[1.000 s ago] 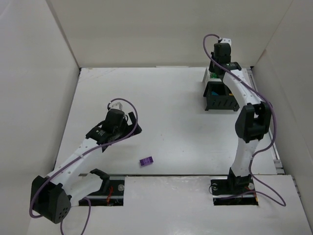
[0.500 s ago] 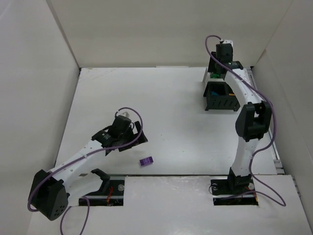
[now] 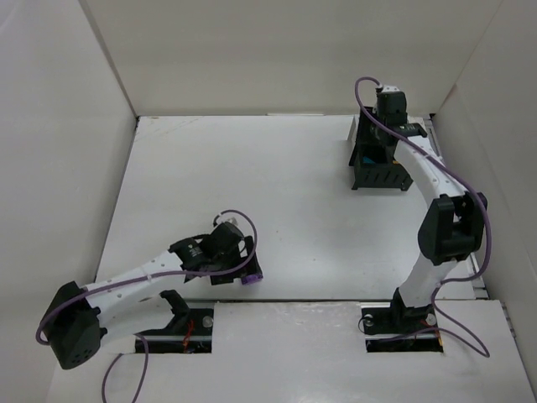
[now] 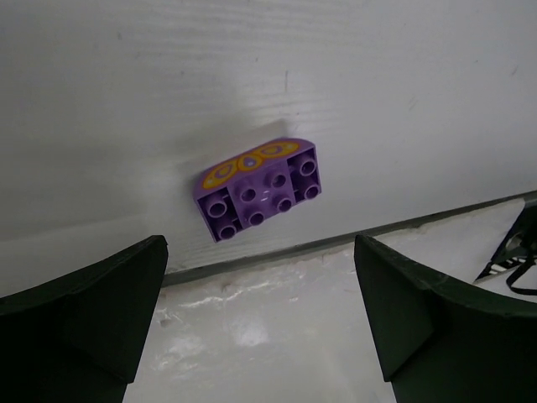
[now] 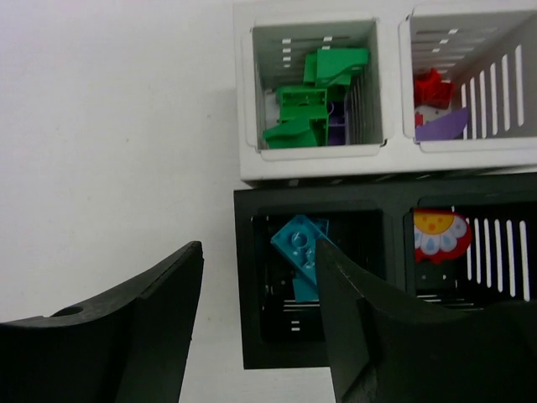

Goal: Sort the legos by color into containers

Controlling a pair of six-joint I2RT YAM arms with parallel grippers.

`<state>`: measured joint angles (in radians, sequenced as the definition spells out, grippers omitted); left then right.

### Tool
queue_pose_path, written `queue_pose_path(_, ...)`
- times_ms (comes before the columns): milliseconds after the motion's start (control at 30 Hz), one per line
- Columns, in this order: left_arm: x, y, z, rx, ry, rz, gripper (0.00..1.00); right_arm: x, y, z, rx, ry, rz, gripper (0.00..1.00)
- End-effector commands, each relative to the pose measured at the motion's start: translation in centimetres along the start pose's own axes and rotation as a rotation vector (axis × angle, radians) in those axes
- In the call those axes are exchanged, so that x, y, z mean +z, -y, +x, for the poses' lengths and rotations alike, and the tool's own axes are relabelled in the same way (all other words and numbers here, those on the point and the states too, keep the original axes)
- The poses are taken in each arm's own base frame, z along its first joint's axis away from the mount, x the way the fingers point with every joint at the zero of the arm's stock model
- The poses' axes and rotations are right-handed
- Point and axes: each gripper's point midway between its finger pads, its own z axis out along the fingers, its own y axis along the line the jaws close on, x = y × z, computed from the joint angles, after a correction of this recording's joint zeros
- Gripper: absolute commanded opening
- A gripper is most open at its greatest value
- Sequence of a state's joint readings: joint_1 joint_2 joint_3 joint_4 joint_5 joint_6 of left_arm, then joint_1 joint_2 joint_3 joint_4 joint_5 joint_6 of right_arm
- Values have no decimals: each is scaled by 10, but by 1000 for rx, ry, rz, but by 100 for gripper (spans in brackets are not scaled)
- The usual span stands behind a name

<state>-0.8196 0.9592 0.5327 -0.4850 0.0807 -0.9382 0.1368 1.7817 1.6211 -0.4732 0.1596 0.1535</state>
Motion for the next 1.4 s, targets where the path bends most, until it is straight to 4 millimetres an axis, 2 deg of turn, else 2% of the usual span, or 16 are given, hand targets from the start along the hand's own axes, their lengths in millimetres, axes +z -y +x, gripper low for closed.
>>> queue_pose_path(0,-3,-7,9,-23,-8,-86,91,-16,-15,-15,-3,71,-62,61)
queue_pose_path(67,-1,-13,16,-4,-23,-138,89,-19,-15,-16,-2,81,-64,61)
queue_pose_path(133,-2,-14,14,20,-9,-181,87,-21,-14,-15,-2,80,-64,61)
queue_pose_path(300,7,-9,19,154,-24,-261,82,-20,-13,-4,4,59,-60,60)
queue_pose_path(333,8,-4,12,171,-4,-264,81,-20,-13,-4,4,59,-60,60)
queue_pose_path(467,15,-1,13,259,-22,-302,73,-20,-13,-2,3,50,-59,60)
queue_pose_path(633,22,-12,8,291,-13,-389,70,-22,-12,-1,3,50,-59,60)
queue_pose_path(767,27,-15,12,340,-36,-429,57,-22,-11,-1,7,47,-69,60)
queue_pose_path(800,28,-14,9,354,-30,-433,56,-21,-6,-2,13,48,-60,59)
queue_pose_path(933,31,-3,8,422,-23,-433,43,-20,-8,4,11,34,-76,59)
queue_pose_path(967,31,-3,8,422,-23,-433,43,-19,-5,3,16,33,-78,59)
queue_pose_path(1067,31,-6,11,434,-33,-446,32,-19,-5,3,16,33,-78,59)
queue_pose_path(1133,31,-3,9,439,-26,-429,32,-19,-5,3,16,33,-78,59)
queue_pose_path(1167,32,-1,9,438,-21,-421,36,-18,-7,5,16,32,-87,59)
queue_pose_path(1300,32,4,3,461,3,-414,64,-21,-6,2,8,41,-88,59)
queue_pose_path(1367,32,3,-1,464,22,-424,71,-22,-6,5,7,32,-87,59)
